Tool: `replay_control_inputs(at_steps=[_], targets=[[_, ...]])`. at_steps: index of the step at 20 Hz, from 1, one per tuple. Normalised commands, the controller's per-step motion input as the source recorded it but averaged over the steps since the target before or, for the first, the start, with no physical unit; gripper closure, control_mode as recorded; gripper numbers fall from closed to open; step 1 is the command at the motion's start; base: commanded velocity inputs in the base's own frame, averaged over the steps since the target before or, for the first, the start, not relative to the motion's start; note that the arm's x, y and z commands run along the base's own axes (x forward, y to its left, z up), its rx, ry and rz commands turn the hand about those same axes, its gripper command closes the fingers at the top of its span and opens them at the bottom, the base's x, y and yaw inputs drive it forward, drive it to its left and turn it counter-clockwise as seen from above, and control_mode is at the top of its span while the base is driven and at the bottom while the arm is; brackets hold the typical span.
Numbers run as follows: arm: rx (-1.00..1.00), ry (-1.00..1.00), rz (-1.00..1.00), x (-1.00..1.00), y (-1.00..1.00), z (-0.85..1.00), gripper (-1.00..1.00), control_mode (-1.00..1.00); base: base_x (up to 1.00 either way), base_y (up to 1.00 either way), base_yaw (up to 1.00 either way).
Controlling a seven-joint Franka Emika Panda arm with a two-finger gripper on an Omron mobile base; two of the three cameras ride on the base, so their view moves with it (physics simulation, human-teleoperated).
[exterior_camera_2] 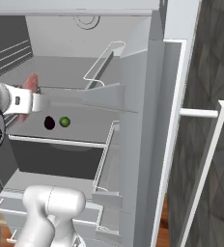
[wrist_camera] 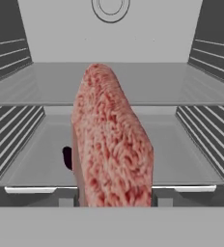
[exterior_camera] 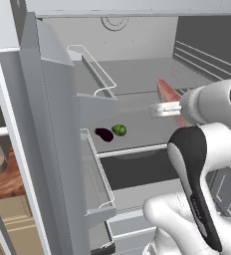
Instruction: Gather the avocado and eggplant from the fridge and place them on a tray on the dining counter. Then gather the steak and chicken drumstick from the fridge and place them on the other tray.
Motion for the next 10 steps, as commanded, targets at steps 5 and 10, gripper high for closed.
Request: replay_control_inputs(at_steps=[5, 10], targets=[[0.02, 0.00, -0.05, -1.00, -0.30, 0.06, 1.00, -1.00, 0.00, 0.00, 0.00], [0.00, 0.01, -0.03, -0.75, -0.17, 0.02, 1.00, -1.00, 0.00, 0.00, 0.00]])
